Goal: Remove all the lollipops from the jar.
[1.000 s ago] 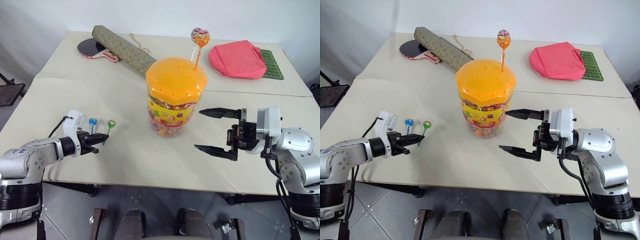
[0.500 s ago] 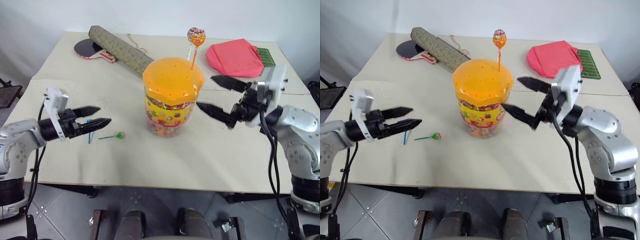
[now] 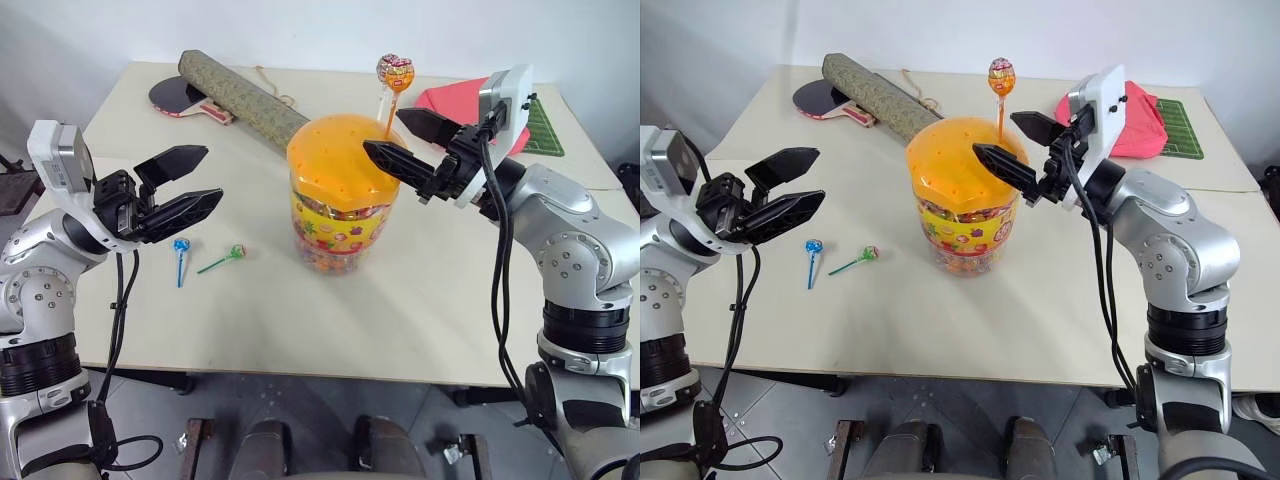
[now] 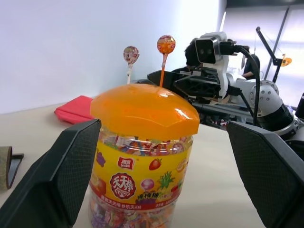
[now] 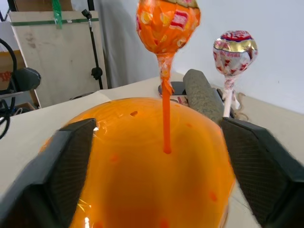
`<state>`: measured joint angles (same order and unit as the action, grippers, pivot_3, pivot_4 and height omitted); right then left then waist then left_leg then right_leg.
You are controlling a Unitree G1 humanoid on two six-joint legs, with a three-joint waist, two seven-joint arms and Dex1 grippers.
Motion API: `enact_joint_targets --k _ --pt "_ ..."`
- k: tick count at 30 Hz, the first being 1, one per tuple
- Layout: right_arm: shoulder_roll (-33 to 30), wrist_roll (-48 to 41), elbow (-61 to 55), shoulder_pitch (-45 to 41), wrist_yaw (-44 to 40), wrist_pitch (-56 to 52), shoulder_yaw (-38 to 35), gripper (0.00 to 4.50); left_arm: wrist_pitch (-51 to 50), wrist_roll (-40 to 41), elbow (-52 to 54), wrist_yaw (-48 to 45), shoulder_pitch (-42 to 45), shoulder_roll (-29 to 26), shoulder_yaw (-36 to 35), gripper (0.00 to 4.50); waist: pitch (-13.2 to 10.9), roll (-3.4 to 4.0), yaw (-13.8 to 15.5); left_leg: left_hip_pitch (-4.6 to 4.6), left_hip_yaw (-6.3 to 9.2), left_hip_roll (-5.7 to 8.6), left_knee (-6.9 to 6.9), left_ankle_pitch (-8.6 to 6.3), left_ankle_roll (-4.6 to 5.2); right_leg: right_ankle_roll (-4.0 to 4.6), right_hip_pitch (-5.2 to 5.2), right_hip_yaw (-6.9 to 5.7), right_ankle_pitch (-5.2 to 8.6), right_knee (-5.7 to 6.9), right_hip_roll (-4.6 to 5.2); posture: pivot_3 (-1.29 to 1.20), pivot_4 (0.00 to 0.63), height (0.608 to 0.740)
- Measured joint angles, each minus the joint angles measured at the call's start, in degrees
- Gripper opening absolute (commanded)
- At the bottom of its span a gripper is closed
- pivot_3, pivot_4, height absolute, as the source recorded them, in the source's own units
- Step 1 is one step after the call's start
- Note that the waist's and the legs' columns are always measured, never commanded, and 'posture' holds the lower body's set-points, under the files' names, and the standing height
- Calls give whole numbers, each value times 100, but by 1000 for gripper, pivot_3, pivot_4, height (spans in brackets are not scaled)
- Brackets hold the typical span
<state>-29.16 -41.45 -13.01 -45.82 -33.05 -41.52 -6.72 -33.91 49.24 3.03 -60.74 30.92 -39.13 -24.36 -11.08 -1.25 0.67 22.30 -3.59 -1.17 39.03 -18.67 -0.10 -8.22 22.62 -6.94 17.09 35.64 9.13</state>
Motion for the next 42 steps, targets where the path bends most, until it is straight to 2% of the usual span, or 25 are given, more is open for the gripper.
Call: enact_joint_targets --k 10,16,18,22,24,26,27,32,37,40,42 --pt "297 96 274 -131 27 165 -35 49 243 3 -217 -142 20 -17 -39 4500 0 0 -92 0 0 0 -6 0 0 0 4 0 0 0 0 0 150 740" --pt "334 -227 479 -299 -139 331 -454 49 541 -187 -672 -819 137 -184 278 4500 0 0 -70 2 0 0 -4 0 0 0 4 -1 0 0 -1 0 150 740" --pt "161 -308 487 -424 -150 344 -600 49 700 -276 -709 -1164 172 -248 461 4500 -1 2 -74 2 -1 1 -6 -1 1 0 4 0 0 -1 0 0 150 740" --pt "-1069 -178 728 -615 -61 -232 -840 49 1174 -514 -678 -1753 120 -210 803 4500 -2 4 -65 7 -2 1 -8 -2 3 0 5 -1 0 -8 0 0 150 740" --pt "-2276 -140 954 -519 -148 -1314 -670 49 1354 -522 -571 -1923 60 -124 873 4500 -7 11 -42 9 -2 1 -9 -5 7 0 5 -1 0 -11 2 0 150 740" --pt "-3769 175 1171 159 -424 -2299 -210 49 1476 -533 -533 -2098 -154 -138 914 4500 -6 10 6 8 -5 -4 -10 -18 11 0 4 -5 0 -18 -2 0 150 740" --pt "-3991 323 1326 392 -505 -2524 -76 49 1496 -555 -557 -2131 -252 -153 910 4500 -6 10 -1 8 -14 -5 -6 -20 13 0 3 -2 0 -21 -3 0 150 740" --pt "-4145 835 1359 1842 -636 -2714 658 49 1670 -653 -572 -2090 -308 -119 948 4500 -9 23 -111 1 -55 -14 1 -20 13 -1 6 7 0 -27 -2 0 150 740" --pt "-4039 1202 1615 2284 -810 -2173 710 49 1691 -653 -522 -1922 -482 -113 896 4500 -15 51 -78 0 -58 -17 3 -20 13 -1 11 10 0 -24 -2 0 150 740" --pt "-4004 1350 1761 2382 -1019 -1788 705 736 1687 -652 -496 -1877 -559 -127 867 4500 -16 51 -59 2 -57 -16 8 -21 13 -3 10 9 -1 -25 -2 0 150 740" --pt "-3997 1464 1806 2385 -1110 -1570 694 1397 1678 -645 -417 -1861 -588 -147 848 4500 -16 51 -48 2 -57 -16 9 -20 13 -3 10 10 -1 -25 -1 0 150 740"
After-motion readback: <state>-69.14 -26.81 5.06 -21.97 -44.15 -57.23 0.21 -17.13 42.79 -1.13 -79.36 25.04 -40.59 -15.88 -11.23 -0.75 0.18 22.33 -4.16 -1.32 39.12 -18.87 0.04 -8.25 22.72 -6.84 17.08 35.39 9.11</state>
